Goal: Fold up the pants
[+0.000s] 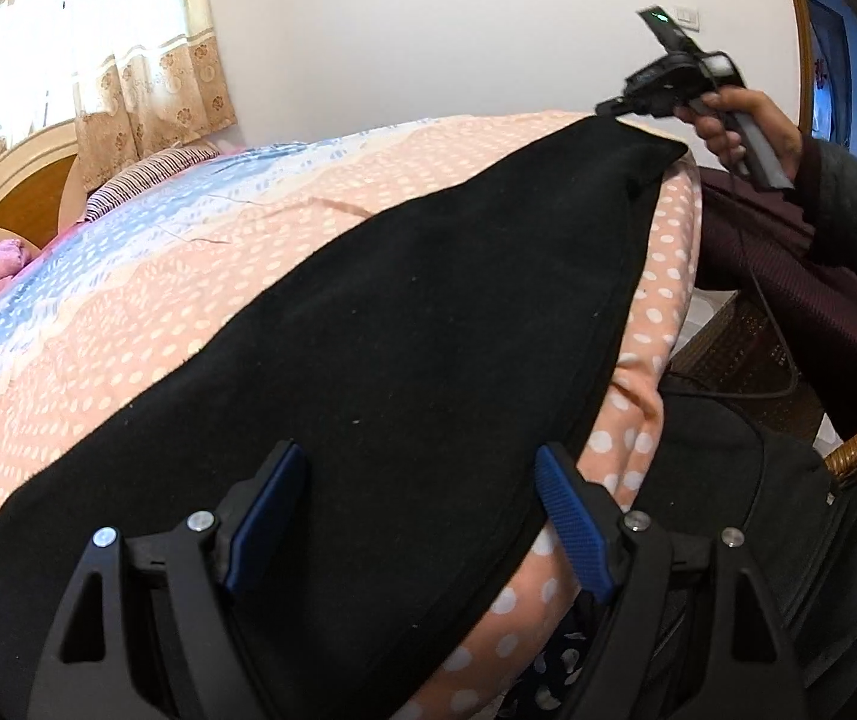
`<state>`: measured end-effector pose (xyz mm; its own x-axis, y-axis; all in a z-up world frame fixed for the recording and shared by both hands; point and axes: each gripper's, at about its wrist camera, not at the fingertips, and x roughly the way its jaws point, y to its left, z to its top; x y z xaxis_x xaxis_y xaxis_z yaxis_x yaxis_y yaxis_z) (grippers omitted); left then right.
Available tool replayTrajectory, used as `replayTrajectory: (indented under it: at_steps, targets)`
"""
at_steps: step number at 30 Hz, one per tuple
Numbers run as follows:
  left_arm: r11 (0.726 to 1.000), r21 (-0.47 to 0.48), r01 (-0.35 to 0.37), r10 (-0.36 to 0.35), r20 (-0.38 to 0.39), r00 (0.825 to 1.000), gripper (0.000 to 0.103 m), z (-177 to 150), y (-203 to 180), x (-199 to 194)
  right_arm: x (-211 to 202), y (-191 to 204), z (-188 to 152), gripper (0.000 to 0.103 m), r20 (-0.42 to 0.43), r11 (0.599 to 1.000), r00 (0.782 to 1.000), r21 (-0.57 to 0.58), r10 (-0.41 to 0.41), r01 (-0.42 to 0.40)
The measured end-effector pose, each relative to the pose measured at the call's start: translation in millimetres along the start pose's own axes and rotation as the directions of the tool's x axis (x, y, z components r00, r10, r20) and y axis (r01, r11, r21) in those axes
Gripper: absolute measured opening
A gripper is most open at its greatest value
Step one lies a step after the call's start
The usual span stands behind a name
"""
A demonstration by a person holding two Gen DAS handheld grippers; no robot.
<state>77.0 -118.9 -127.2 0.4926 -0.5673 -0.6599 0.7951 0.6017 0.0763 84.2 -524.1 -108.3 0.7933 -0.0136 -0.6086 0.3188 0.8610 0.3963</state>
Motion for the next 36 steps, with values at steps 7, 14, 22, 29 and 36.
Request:
replayTrajectory:
  at_steps: [7,14,22,29,36]
  targets:
    - [0.997,0.069,-0.041,0.042,-0.005,0.999,0.072,2,-11,6,-47,5,-50,0.063,-0.037,0.997,0.999,-0.076,-0.009,0.007]
    - [0.995,0.090,-0.040,0.041,-0.004,0.999,0.037,4,-18,4,-45,4,-77,0.015,-0.111,0.996,0.994,-0.089,0.001,-0.011]
    - [0.993,0.115,0.006,-0.007,0.010,1.000,0.010,6,-21,-6,-73,16,-64,0.005,0.023,0.993,1.000,-0.115,0.009,-0.007]
    - [0.992,0.076,0.102,-0.101,-0.013,0.995,0.010,-4,-14,-4,-56,2,-70,0.005,-0.033,0.990,0.998,-0.129,-0.059,0.054]
    - [0.990,0.038,0.132,-0.133,-0.001,0.991,0.039,0,-9,-10,-67,-10,-53,0.058,0.030,0.993,0.997,-0.087,-0.072,0.074]
